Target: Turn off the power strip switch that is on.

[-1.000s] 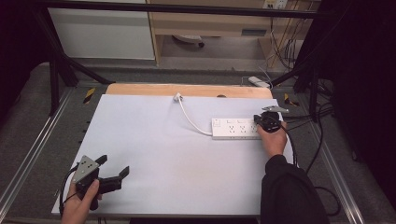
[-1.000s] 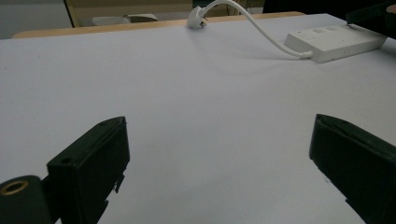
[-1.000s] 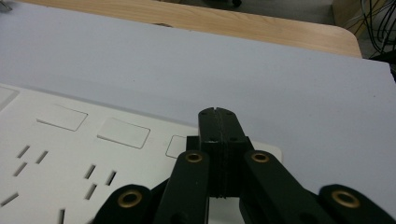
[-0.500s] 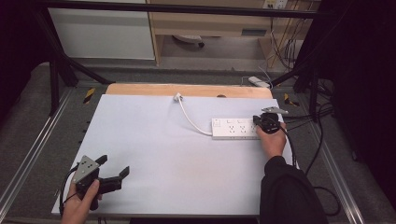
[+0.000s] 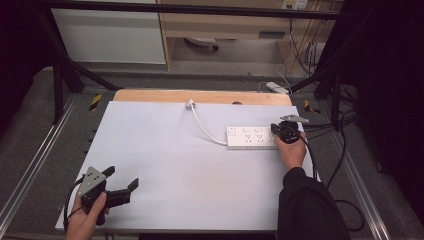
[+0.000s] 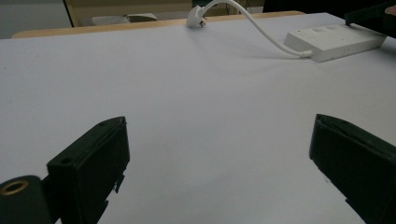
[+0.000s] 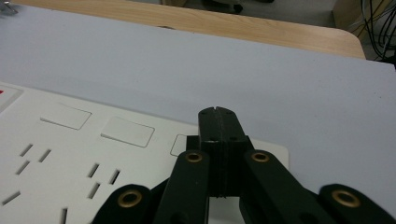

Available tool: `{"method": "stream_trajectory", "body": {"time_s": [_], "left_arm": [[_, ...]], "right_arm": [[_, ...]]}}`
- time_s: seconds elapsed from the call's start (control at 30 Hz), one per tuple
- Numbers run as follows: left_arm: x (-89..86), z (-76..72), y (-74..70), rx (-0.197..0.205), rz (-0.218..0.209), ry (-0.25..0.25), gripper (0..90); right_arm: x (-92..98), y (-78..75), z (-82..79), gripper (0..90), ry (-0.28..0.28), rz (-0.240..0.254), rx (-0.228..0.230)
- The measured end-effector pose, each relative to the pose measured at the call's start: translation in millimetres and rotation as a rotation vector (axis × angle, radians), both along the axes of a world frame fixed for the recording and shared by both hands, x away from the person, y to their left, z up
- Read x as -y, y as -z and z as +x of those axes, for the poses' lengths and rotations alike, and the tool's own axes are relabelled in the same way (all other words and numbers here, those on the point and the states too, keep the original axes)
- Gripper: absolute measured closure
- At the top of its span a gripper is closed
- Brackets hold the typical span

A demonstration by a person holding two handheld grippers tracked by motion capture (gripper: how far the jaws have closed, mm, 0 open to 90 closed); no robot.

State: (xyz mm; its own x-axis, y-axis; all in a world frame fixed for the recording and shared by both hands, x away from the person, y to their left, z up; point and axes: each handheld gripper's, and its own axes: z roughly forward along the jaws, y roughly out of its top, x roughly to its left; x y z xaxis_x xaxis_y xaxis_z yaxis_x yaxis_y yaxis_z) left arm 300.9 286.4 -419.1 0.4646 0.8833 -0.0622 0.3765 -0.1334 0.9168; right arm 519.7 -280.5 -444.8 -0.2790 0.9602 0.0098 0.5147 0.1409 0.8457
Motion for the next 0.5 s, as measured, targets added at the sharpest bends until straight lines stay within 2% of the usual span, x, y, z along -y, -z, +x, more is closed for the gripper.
{"method": "stream_trajectory", "body": {"time_s": [0.27,0.4,0.5], "left_arm": [[-0.2,-0.2,-0.1,0.001,0.001,0.001,4.9],[-0.3,-0.3,0.0,0.0,0.0,0.0,4.9],[0.2,0.4,0.1,0.001,0.004,0.002,4.9]], "right_arm": [[1.1,2.2,-1.4,90.0,0.003,0.01,0.009],[7.5,4.6,-3.5,90.0,0.033,0.011,0.015],[7.8,3.2,-4.5,90.0,0.014,-0.015,0.009]]}}
